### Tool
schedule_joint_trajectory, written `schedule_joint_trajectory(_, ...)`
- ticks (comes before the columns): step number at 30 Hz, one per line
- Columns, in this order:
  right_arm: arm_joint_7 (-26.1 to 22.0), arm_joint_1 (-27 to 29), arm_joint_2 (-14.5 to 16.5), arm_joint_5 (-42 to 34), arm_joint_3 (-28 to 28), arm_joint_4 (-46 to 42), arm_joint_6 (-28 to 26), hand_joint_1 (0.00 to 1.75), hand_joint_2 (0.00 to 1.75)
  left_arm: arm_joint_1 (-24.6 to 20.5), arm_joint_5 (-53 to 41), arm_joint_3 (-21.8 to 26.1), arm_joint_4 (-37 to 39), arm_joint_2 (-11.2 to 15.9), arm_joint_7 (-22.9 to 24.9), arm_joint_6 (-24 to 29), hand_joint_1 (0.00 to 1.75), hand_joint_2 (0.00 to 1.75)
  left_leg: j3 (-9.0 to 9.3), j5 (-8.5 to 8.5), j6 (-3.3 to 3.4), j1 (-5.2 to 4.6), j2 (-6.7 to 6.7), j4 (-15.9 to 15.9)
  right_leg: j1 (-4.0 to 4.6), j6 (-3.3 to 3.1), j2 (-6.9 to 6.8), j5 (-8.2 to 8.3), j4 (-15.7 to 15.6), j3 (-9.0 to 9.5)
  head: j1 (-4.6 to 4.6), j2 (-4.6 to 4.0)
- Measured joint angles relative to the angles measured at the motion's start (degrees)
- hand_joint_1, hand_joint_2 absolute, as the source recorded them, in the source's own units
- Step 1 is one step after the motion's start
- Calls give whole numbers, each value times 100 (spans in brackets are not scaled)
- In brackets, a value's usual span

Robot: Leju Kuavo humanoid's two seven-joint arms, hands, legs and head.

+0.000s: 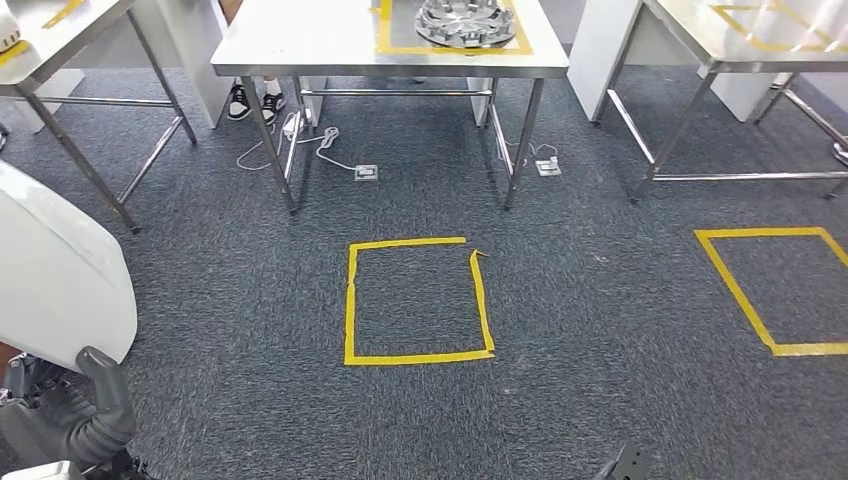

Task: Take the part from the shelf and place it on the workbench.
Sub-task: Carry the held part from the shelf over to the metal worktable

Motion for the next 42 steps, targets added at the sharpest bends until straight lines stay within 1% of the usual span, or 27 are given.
schedule_joint_trajectory(1,0,3,-6,-11,-1,0,-10,0,0,1,-9,0,5,-7,1,15,175,175,-6,-4,3,-5,82,6,0,1,-12,-30,162,-60,0,-1)
schedule_joint_trajectory(2,0,10,-9,-20,-1,0,-19,0,0,0,-17,-1,8,-18,0,23,175,175,-9,-9,3,-8,161,12,2,-3,-25,40,107,-6,0,-1)
schedule_joint_trajectory(3,-1,14,-15,-25,-2,-1,-27,0,0,-3,-22,-1,8,-30,0,25,175,175,-7,-18,-3,-9,237,21,5,-14,-63,200,-191,173,1,-1)
schedule_joint_trajectory(5,-9,7,-25,-33,-2,-4,-34,0,0,-12,-16,-1,7,-56,1,26,175,175,7,-47,-37,-31,370,43,32,-68,-325,488,-999,633,-1,-1)
schedule_joint_trajectory(6,-20,-2,-29,-40,-2,-6,-33,0,0,-20,-6,-1,7,-66,1,23,175,175,17,-62,-64,-46,425,49,50,-105,-436,561,-1274,778,-3,0)
schedule_joint_trajectory(7,-45,-8,-31,-53,-2,-7,-23,0,0,-30,5,-1,8,-74,1,19,175,175,28,-73,-92,-59,474,50,68,-141,-508,575,-1396,830,-5,0)
schedule_joint_trajectory(9,-129,-5,-32,-81,-2,-8,10,0,0,-63,19,-2,16,-95,0,12,175,175,54,-83,-149,-68,565,29,73,-206,-419,591,-1416,806,-9,0)
schedule_joint_trajectory(10,-186,4,-32,-98,-2,-8,35,0,0,-87,20,-4,23,-107,0,8,175,175,54,-101,-184,-62,527,45,57,-237,-372,611,-1432,804,-10,0)
schedule_joint_trajectory(12,-282,7,-32,-133,-3,-9,78,0,0,-132,16,-13,39,-116,-3,-12,175,175,-62,-293,-255,-43,237,322,15,-303,-287,650,-1464,808,-21,0)
schedule_joint_trajectory(14,-342,-6,-33,-185,-4,-9,120,0,0,-145,17,-20,73,-108,-3,-37,175,175,-401,-672,-303,-17,-67,1057,3,-340,-200,659,-1467,799,-33,-1)
schedule_joint_trajectory(15,-366,-9,-33,-211,-4,-9,138,0,0,-145,19,-22,95,-104,-1,-45,175,175,-592,-819,-314,-12,-116,1446,3,-348,-150,653,-1467,793,-32,-1)
schedule_joint_trajectory(16,-387,-8,-33,-236,-4,-9,153,0,0,-145,21,-24,119,-103,1,-47,175,175,-723,-868,-318,-8,-128,1693,4,-350,-104,644,-1466,791,-34,-1)
schedule_joint_trajectory(17,-402,-4,-33,-250,-4,-9,162,0,0,-151,21,-28,137,-103,1,-48,175,175,-747,-788,-314,-5,-130,1708,4,-348,-60,635,-1464,794,-34,-1)
schedule_joint_trajectory(18,-411,0,-33,-261,-4,-9,170,0,0,-162,21,-33,152,-103,0,-49,175,175,-664,-618,-302,0,-131,1504,2,-339,-21,626,-1461,804,-34,-1)
schedule_joint_trajectory(20,-417,2,-33,-270,-5,-9,180,0,0,-210,21,-44,174,-104,-1,-49,175,175,-290,-215,-262,6,-145,695,4,-300,38,604,-1442,832,-35,0)
schedule_joint_trajectory(21,-419,2,-33,-274,-6,-9,185,0,0,-238,21,-48,185,-107,-1,-50,175,175,-140,-114,-235,4,-155,362,13,-265,58,589,-1432,837,-36,0)
schedule_joint_trajectory(23,-426,8,-34,-278,-6,-13,197,0,0,-273,21,-52,199,-111,-1,-54,175,175,-25,-98,-165,-13,-171,60,26,-178,79,588,-1406,838,-39,0)
schedule_joint_trajectory(26,-438,19,-35,-278,-6,-21,219,0,0,-289,20,-57,210,-122,-2,-81,175,175,59,-102,-50,-8,-163,7,18,-86,57,597,-1288,824,-35,0)
schedule_joint_trajectory(28,-440,8,-34,-279,-6,-22,231,0,0,-305,19,-61,217,-134,-2,-99,175,175,142,-111,-1,3,-146,-1,12,-56,10,385,-889,615,-29,0)
schedule_joint_trajectory(30,-441,8,-37,-279,-6,-23,235,0,0,-315,19,-64,237,-138,-2,-105,175,175,165,-142,29,-9,-131,2,14,-19,-11,95,-159,175,-24,-1)
schedule_joint_trajectory(31,-441,17,-38,-279,-7,-24,234,0,0,-314,20,-66,252,-137,-2,-107,175,175,179,-164,35,-15,-128,2,14,-6,-11,35,110,-24,-23,-2)
schedule_joint_trajectory(32,-440,28,-39,-279,-7,-24,233,0,0,-313,20,-67,267,-137,-2,-108,175,175,202,-193,36,-19,-127,3,14,1,-13,74,210,-147,-21,-2)
schedule_joint_trajectory(33,-440,37,-39,-279,-8,-24,232,0,0,-313,21,-68,278,-138,-2,-108,175,175,241,-226,31,-20,-127,3,14,-2,-15,234,71,-148,-20,-2)
schedule_joint_trajectory(36,-439,38,-41,-279,-8,-25,231,0,0,-316,21,-79,291,-138,-2,-108,175,175,409,-351,-9,-16,-115,-15,24,-56,-43,905,-1045,260,-23,-1)
schedule_joint_trajectory(38,-437,29,-41,-278,-8,-26,228,0,0,-327,21,-87,298,-139,-3,-108,175,175,460,-410,-69,-18,-99,-53,67,-131,-68,938,-1372,383,-26,-1)
schedule_joint_trajectory(40,-427,37,-39,-278,-8,-29,220,0,0,-339,21,-93,314,-142,-2,-110,175,175,505,-448,-149,-29,-92,-77,100,-227,-74,855,-1384,407,-23,-1)
schedule_joint_trajectory(42,-418,48,-39,-275,-10,-32,216,0,0,-362,29,-99,323,-143,-2,-112,175,175,510,-454,-211,-34,-96,35,78,-317,-61,848,-1388,493,-18,-1)
